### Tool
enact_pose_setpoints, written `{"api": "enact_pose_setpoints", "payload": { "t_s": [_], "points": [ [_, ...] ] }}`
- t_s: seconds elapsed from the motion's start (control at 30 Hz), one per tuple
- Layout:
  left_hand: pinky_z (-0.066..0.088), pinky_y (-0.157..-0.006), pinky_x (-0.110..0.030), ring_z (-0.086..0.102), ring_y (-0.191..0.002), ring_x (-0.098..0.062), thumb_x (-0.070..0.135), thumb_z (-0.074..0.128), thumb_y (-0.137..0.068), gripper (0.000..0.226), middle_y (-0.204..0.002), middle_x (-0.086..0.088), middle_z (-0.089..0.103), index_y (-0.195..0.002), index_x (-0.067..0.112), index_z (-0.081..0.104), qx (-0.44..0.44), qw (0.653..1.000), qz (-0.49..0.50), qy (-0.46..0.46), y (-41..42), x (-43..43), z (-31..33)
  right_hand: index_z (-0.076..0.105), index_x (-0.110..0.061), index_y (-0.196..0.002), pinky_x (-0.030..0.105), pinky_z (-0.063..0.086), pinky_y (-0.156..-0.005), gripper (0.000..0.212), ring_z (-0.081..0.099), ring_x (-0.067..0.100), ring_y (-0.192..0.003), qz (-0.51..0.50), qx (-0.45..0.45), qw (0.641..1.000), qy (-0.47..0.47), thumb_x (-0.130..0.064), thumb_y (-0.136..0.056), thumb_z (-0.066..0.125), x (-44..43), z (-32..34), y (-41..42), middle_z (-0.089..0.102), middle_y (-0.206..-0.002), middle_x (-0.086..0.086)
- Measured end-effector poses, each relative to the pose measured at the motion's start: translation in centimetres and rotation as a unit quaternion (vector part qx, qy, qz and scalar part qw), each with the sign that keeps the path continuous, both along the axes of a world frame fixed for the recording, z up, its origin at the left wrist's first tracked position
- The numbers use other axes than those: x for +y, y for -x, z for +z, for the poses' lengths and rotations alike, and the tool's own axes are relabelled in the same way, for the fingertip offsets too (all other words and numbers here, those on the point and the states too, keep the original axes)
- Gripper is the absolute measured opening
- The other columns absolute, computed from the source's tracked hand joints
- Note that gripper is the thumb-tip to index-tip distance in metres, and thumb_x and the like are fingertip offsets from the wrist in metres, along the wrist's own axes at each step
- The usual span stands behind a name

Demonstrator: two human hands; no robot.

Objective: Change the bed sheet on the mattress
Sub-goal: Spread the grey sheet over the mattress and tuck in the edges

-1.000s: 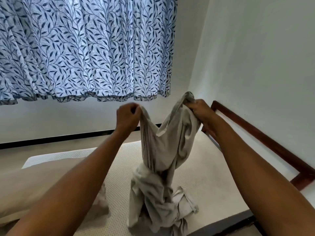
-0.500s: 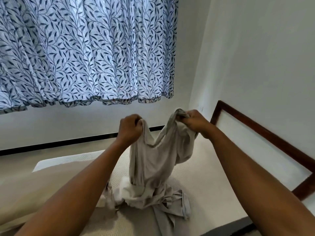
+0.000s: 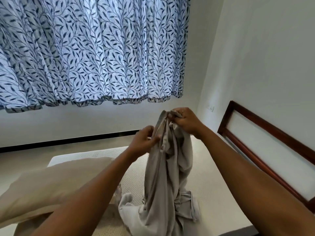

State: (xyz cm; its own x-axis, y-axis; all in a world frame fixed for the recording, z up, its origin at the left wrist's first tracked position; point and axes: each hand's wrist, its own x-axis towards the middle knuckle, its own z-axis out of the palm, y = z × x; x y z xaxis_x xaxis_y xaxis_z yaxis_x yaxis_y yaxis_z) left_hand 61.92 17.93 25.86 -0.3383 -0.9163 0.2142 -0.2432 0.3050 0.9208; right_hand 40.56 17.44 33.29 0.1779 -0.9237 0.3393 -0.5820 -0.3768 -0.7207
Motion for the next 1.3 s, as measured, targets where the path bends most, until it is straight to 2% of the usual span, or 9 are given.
{"api": "enact_pose_setpoints", "payload": {
  "t_s": [0.1, 0.23, 0.37, 0.53, 0.77, 0.9, 1.0, 1.17, 1.3],
  "points": [
    [0.053, -0.056, -0.031, 0.069, -0.058, -0.02, 0.02, 0.066, -0.095, 0.011, -0.078, 0.0, 0.074, -0.096, 0.014, 0.074, -0.087, 0.996, -0.019, 0.023, -0.1, 0.8, -3.0, 0.07, -0.001, -0.083, 0.038, 0.053, -0.071, 0.029, 0.064, 0.018, -0.07, 0.011, -0.14, 0.99, 0.009, -0.026, -0.099, 0.067, 0.1, 2.9, -0.5, 0.07, -0.077, 0.014],
    [0.058, -0.069, -0.037, 0.068, -0.065, -0.009, 0.02, 0.063, -0.093, 0.018, -0.07, 0.007, 0.073, -0.081, 0.018, 0.076, -0.204, 0.977, 0.044, 0.033, -0.4, 0.5, -5.8, 0.069, -0.002, -0.081, 0.037, 0.052, -0.069, 0.036, 0.062, 0.023, -0.07, 0.006, -0.242, 0.969, 0.052, -0.034, -0.097, 0.068, 0.3, 5.9, 0.0, 0.068, -0.078, 0.019],
    [0.033, -0.052, -0.03, 0.048, -0.046, -0.009, 0.027, 0.054, -0.084, 0.029, -0.048, 0.001, 0.051, -0.059, 0.013, 0.057, -0.171, 0.952, 0.19, 0.168, -1.4, -1.1, -1.7, 0.069, -0.005, -0.079, 0.035, 0.049, -0.072, 0.046, 0.06, 0.019, -0.075, -0.039, -0.192, 0.981, -0.01, -0.049, -0.092, 0.07, -0.2, 4.2, 2.7, 0.068, -0.08, 0.01],
    [0.025, -0.057, -0.031, 0.045, -0.055, -0.015, 0.018, 0.056, -0.09, 0.026, -0.058, 0.001, 0.053, -0.067, 0.012, 0.063, -0.041, 0.895, 0.33, 0.296, -1.9, -3.7, 10.1, 0.064, -0.009, -0.076, 0.031, 0.033, -0.062, 0.035, 0.046, 0.016, -0.069, -0.081, -0.016, 0.99, -0.117, -0.036, -0.097, 0.068, 0.7, 0.3, 5.4, 0.05, -0.069, 0.005],
    [0.029, -0.059, -0.026, 0.051, -0.058, -0.015, 0.021, 0.059, -0.088, 0.023, -0.062, 0.003, 0.055, -0.066, 0.015, 0.061, -0.187, 0.937, 0.163, 0.246, 1.2, -2.5, 8.2, 0.074, -0.019, -0.081, 0.028, 0.049, -0.069, 0.025, 0.061, 0.01, -0.072, -0.044, -0.166, 0.985, -0.031, -0.036, -0.099, 0.066, 2.1, 2.1, 3.4, 0.069, -0.076, -0.006],
    [0.031, -0.053, -0.025, 0.046, -0.05, -0.003, 0.03, 0.062, -0.087, 0.033, -0.05, 0.009, 0.047, -0.056, 0.022, 0.052, -0.182, 0.935, 0.155, 0.26, 2.1, -1.6, 7.8, 0.071, -0.017, -0.097, 0.029, 0.053, -0.079, 0.015, 0.066, 0.011, -0.084, 0.014, -0.126, 0.991, -0.042, -0.031, -0.097, 0.07, 2.0, 2.3, 2.1, 0.07, -0.09, -0.003],
    [0.036, -0.055, -0.025, 0.047, -0.05, -0.004, 0.033, 0.059, -0.084, 0.029, -0.049, 0.01, 0.049, -0.059, 0.018, 0.064, -0.162, 0.948, 0.117, 0.247, 2.5, -0.6, 8.8, 0.064, -0.015, -0.126, 0.026, 0.056, -0.091, 0.035, 0.068, 0.011, -0.104, 0.064, -0.091, 0.989, -0.096, -0.026, -0.094, 0.074, 2.0, 1.0, 1.1, 0.07, -0.116, 0.003],
    [0.045, -0.058, -0.029, 0.054, -0.057, -0.008, 0.028, 0.064, -0.087, 0.022, -0.058, 0.007, 0.062, -0.073, 0.017, 0.077, -0.133, 0.967, 0.107, 0.189, 1.0, -0.3, 7.7, 0.068, 0.005, -0.105, 0.042, 0.054, -0.09, 0.024, 0.064, 0.016, -0.088, 0.112, -0.006, 0.985, -0.135, -0.018, -0.097, 0.07, 2.4, -0.6, -0.1, 0.069, -0.094, 0.019],
    [0.046, -0.06, -0.027, 0.056, -0.057, -0.007, 0.025, 0.067, -0.086, 0.018, -0.061, 0.006, 0.066, -0.076, 0.019, 0.08, -0.142, 0.969, 0.104, 0.17, 0.0, -0.3, 6.5, 0.067, 0.004, -0.103, 0.032, 0.051, -0.08, 0.038, 0.062, 0.018, -0.087, 0.142, -0.001, 0.977, -0.159, -0.033, -0.095, 0.072, 2.7, -0.5, -1.0, 0.066, -0.094, 0.023]
  ]
}}
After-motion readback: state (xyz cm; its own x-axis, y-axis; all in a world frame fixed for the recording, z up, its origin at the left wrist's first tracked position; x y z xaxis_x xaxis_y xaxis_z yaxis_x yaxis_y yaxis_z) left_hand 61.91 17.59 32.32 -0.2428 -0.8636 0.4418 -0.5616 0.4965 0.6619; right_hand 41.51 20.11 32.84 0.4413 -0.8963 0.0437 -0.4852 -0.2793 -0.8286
